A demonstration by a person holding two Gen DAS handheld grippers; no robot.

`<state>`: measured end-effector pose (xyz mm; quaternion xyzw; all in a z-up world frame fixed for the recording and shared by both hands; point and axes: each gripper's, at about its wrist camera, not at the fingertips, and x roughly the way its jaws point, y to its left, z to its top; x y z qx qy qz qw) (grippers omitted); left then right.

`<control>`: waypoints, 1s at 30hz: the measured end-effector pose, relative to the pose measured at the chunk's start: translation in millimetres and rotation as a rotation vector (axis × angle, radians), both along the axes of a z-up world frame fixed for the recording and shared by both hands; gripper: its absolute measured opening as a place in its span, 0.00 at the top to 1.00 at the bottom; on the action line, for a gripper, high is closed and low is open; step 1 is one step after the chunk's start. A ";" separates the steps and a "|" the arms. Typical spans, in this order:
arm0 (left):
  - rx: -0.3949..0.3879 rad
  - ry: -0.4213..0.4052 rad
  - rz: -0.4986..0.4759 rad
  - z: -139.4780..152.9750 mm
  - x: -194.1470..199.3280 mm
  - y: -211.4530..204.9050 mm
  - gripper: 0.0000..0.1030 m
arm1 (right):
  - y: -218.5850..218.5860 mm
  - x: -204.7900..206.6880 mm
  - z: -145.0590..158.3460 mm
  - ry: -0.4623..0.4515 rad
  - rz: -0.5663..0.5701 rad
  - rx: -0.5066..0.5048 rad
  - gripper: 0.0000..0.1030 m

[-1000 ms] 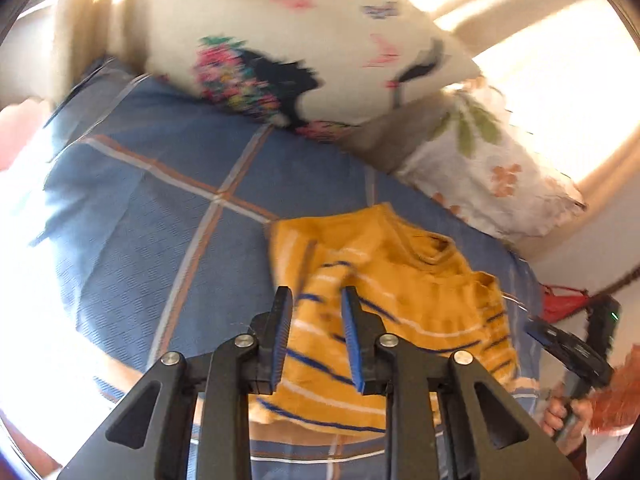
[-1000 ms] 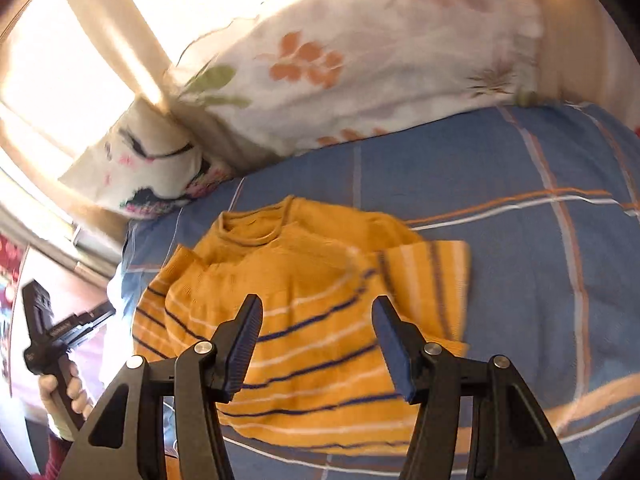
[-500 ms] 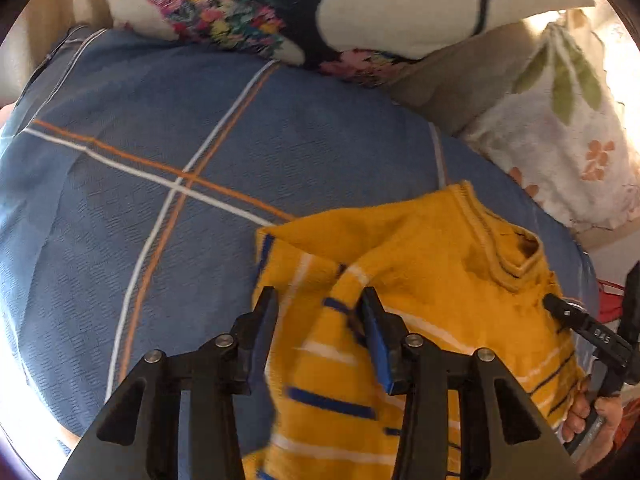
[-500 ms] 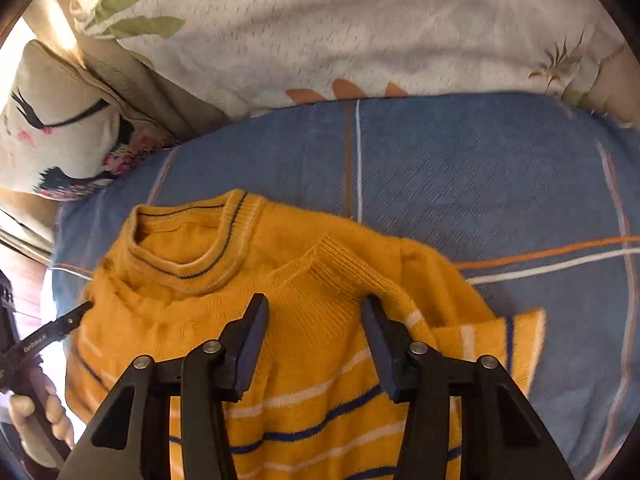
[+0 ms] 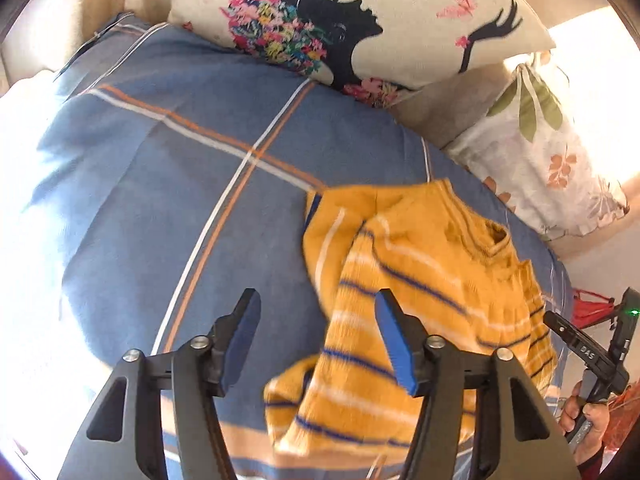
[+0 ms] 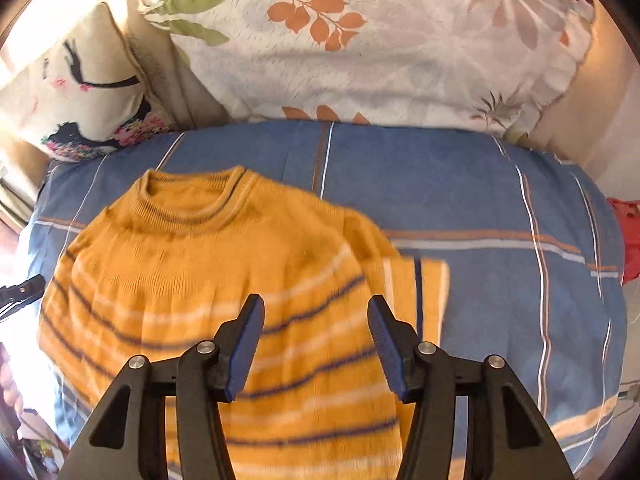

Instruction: Fold small clothes

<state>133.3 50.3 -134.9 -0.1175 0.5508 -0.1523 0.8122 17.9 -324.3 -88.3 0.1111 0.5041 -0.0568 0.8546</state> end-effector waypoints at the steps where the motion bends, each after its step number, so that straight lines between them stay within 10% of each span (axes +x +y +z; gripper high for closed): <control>1: 0.013 0.008 -0.003 -4.3 -5.7 -2.2 0.42 | 0.3 -10.6 -3.6 0.015 0.008 0.004 0.44; 10: 0.120 0.066 0.144 -26.2 -32.0 13.2 0.42 | -3.5 -47.1 -41.2 0.102 -0.007 -0.164 0.28; 16: 0.155 0.032 0.233 -10.7 -51.6 32.4 0.43 | -31.0 -70.7 -32.6 0.065 -0.057 -0.069 0.26; 30: -0.062 0.030 0.114 -24.0 -55.6 25.2 0.42 | 36.7 -48.6 36.2 -0.078 0.076 0.105 0.25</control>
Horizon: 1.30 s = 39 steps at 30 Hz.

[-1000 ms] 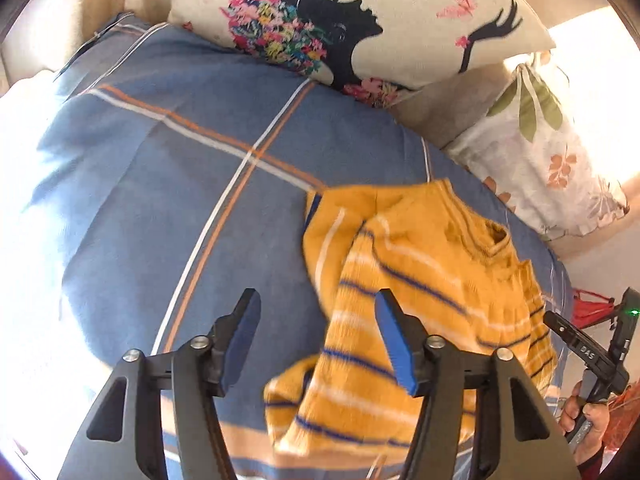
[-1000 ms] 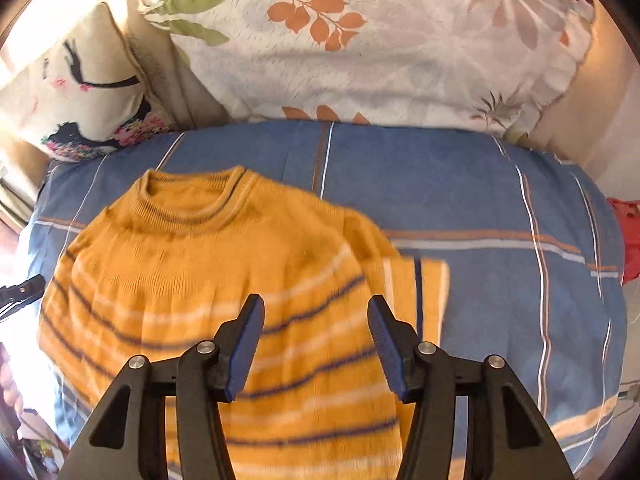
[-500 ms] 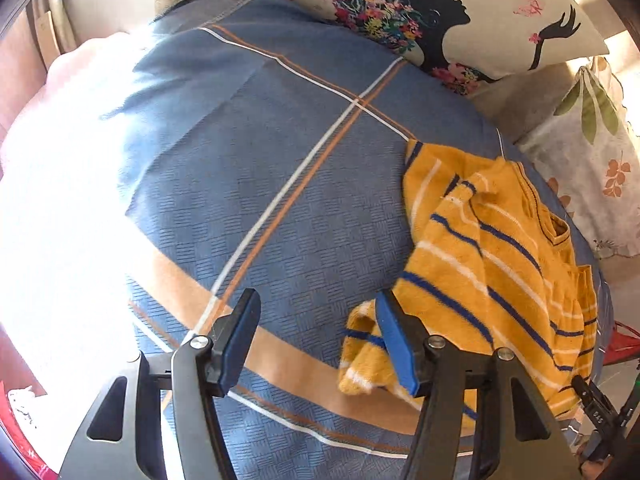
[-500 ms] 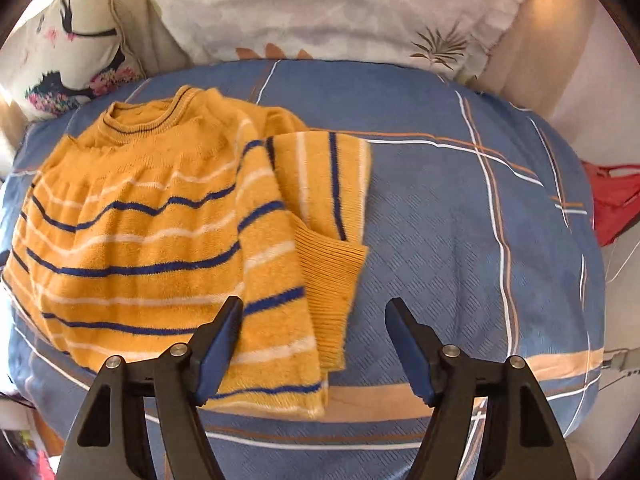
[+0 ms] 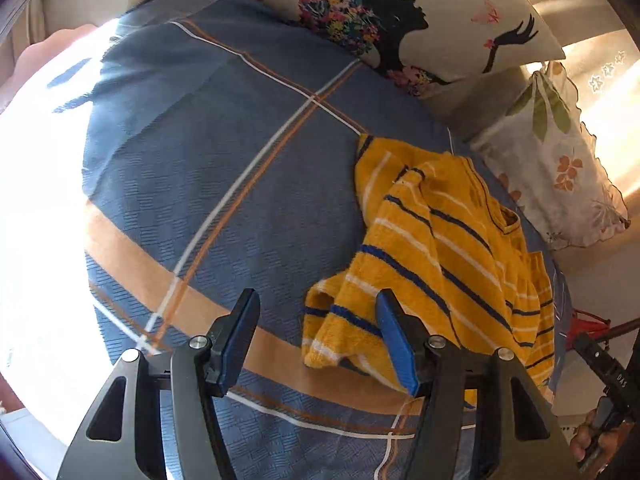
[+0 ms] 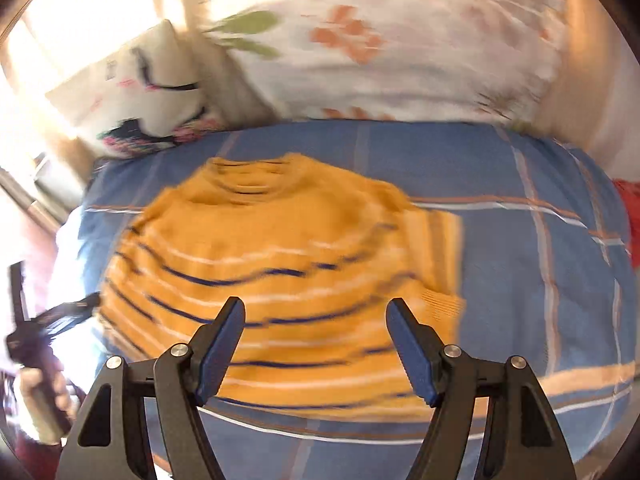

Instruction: Fold small clothes

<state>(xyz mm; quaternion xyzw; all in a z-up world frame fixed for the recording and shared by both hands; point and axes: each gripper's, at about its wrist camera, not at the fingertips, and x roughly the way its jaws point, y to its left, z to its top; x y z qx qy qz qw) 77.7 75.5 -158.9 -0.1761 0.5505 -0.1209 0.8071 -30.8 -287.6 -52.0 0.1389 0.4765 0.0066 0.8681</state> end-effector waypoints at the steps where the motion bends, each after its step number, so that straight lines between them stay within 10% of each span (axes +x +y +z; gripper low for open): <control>1: -0.011 0.007 -0.013 -4.2 3.4 -3.4 0.42 | 19.2 12.8 2.2 0.004 0.047 0.025 0.25; 4: -0.117 0.048 -0.066 -13.8 10.6 -6.1 0.81 | 70.2 49.0 -1.9 0.053 0.161 0.138 0.25; 10: -0.287 0.143 -0.047 -28.8 11.1 15.0 0.82 | 186.2 129.4 -30.4 0.185 0.308 0.235 0.25; 19: -0.299 0.109 -0.008 -3.1 -9.1 74.9 0.74 | 299.4 148.8 -79.6 0.227 0.259 -0.369 0.26; 22: -0.299 0.103 0.012 -2.0 -8.8 91.8 0.72 | 311.7 137.6 -73.1 0.191 0.274 -0.453 0.76; 31: -0.283 0.084 0.030 11.8 -10.0 83.0 0.71 | 177.3 103.0 0.6 0.077 0.110 0.042 0.88; 39: -0.235 0.030 -0.099 49.7 -18.7 -7.6 0.66 | -10.7 46.4 -13.4 0.057 -0.150 0.168 0.92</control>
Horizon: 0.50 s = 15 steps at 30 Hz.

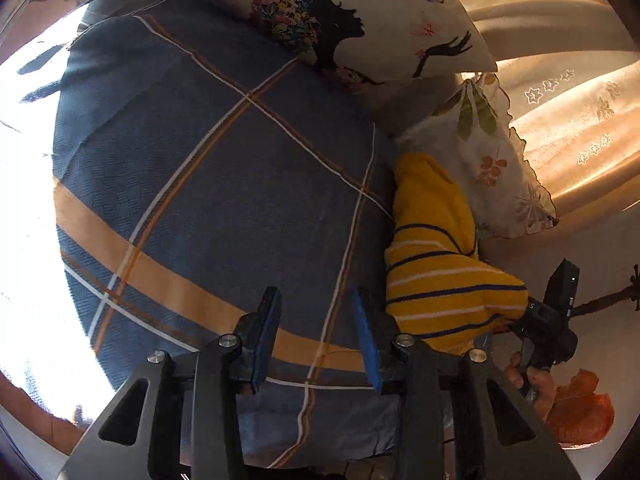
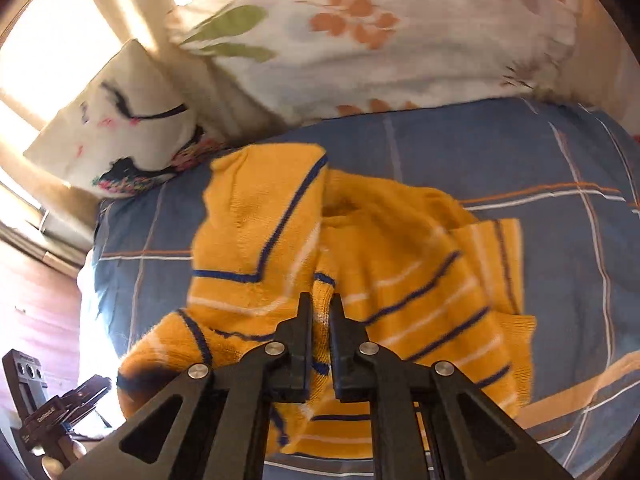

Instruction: Fold small clothes

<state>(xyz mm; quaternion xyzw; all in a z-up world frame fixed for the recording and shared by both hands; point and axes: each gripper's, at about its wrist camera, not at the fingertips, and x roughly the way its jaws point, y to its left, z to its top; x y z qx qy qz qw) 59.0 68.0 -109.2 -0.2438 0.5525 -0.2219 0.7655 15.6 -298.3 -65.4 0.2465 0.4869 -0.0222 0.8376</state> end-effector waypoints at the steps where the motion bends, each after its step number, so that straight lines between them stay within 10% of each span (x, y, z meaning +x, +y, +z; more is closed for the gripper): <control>1: 0.002 -0.004 -0.025 2.5 0.0 -17.2 0.66 | -20.5 -3.4 -6.4 0.005 -0.024 0.022 0.92; 9: 0.047 -0.030 -0.217 -2.3 3.6 -156.6 0.64 | -88.8 -27.0 -36.7 0.022 -0.084 0.147 0.88; 12: 0.104 -0.028 -0.250 -14.1 6.4 -191.8 0.64 | -97.7 -34.3 -23.8 -0.025 -0.072 0.181 0.44; 15: 0.160 -0.024 -0.269 -28.2 2.2 -207.8 0.63 | -94.0 -34.4 -10.7 -0.095 -0.023 0.248 0.32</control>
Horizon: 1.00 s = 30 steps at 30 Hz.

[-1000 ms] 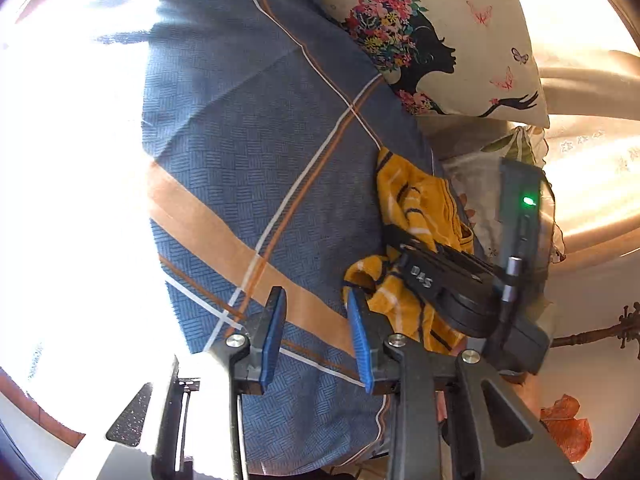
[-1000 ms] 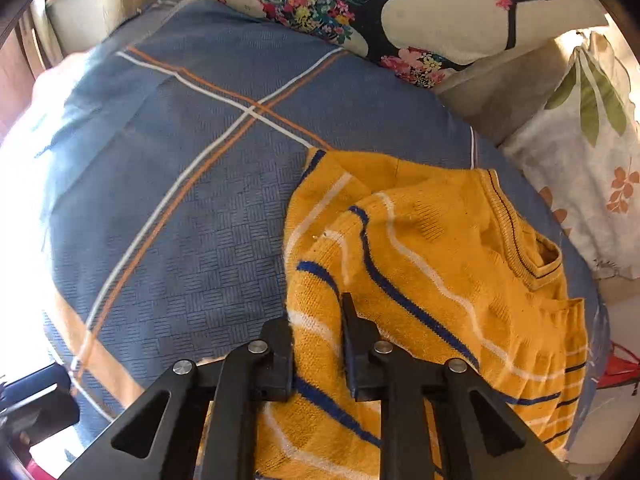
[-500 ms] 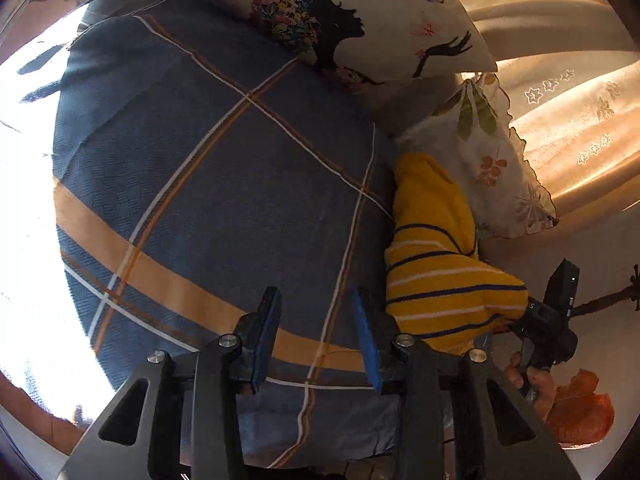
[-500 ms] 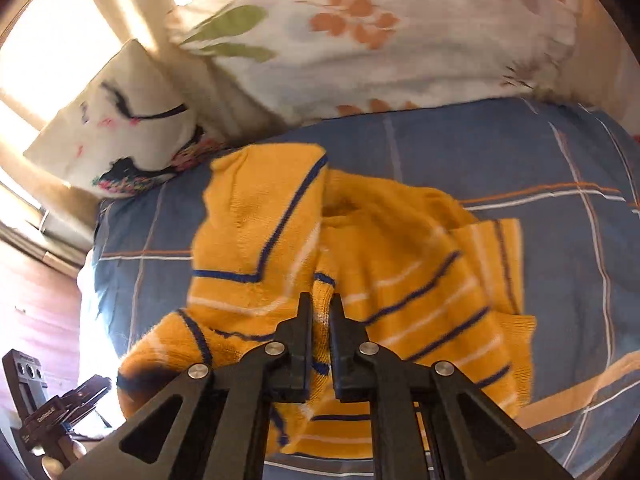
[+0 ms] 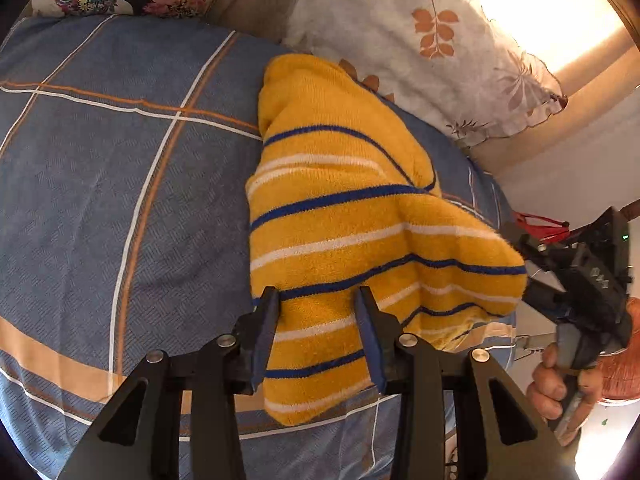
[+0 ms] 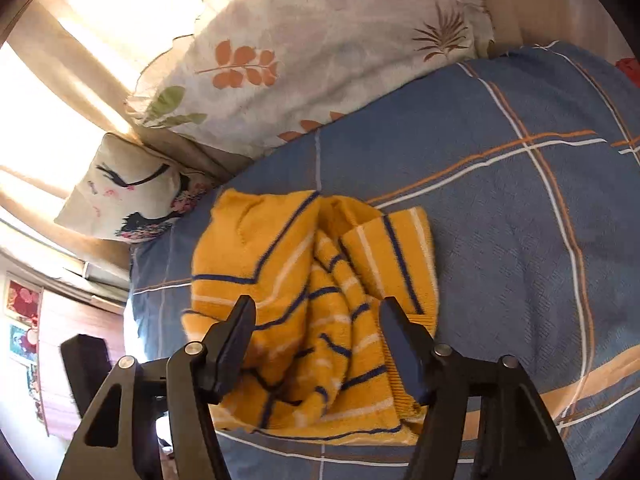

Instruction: Fold small clothes

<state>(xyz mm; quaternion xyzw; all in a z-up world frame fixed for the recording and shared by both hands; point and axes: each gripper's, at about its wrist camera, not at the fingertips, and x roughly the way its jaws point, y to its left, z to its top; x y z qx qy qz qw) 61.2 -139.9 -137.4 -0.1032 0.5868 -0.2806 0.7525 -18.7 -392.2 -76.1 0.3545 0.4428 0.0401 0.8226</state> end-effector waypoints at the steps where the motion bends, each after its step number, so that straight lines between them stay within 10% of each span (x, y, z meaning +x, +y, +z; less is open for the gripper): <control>1: 0.012 -0.003 0.005 -2.0 -2.2 -0.7 0.63 | 6.3 1.7 1.8 -0.013 0.035 0.015 0.32; 6: -0.014 0.004 0.057 6.3 -10.4 16.4 0.63 | 45.3 13.4 -6.9 0.023 0.170 -0.081 0.35; 7: -0.013 0.000 0.068 9.2 -13.1 21.8 0.63 | 51.2 19.4 -15.8 0.051 0.203 -0.062 0.46; 8: -0.015 -0.003 0.079 11.9 -14.4 26.3 0.63 | 54.5 23.2 -24.8 0.069 0.242 -0.009 0.84; 9: -0.018 -0.002 0.091 14.3 -15.1 29.2 0.63 | 54.3 24.1 -32.2 0.090 0.263 0.037 0.88; 18: -0.041 -0.064 0.057 39.8 -19.2 12.4 0.57 | -7.7 -34.1 -20.8 0.088 0.152 0.025 0.98; 23: 0.088 -0.093 -0.092 14.5 -31.7 -35.3 0.53 | -32.7 -36.8 -28.6 0.094 0.051 0.005 0.95; 27: 0.211 -0.205 -0.163 7.4 -45.3 -58.0 0.49 | -19.1 -12.0 -9.2 -0.012 0.084 0.015 0.43; 30: 0.229 -0.219 -0.161 6.3 -48.5 -59.0 0.49 | -4.0 19.3 -16.2 -0.004 0.124 0.049 0.43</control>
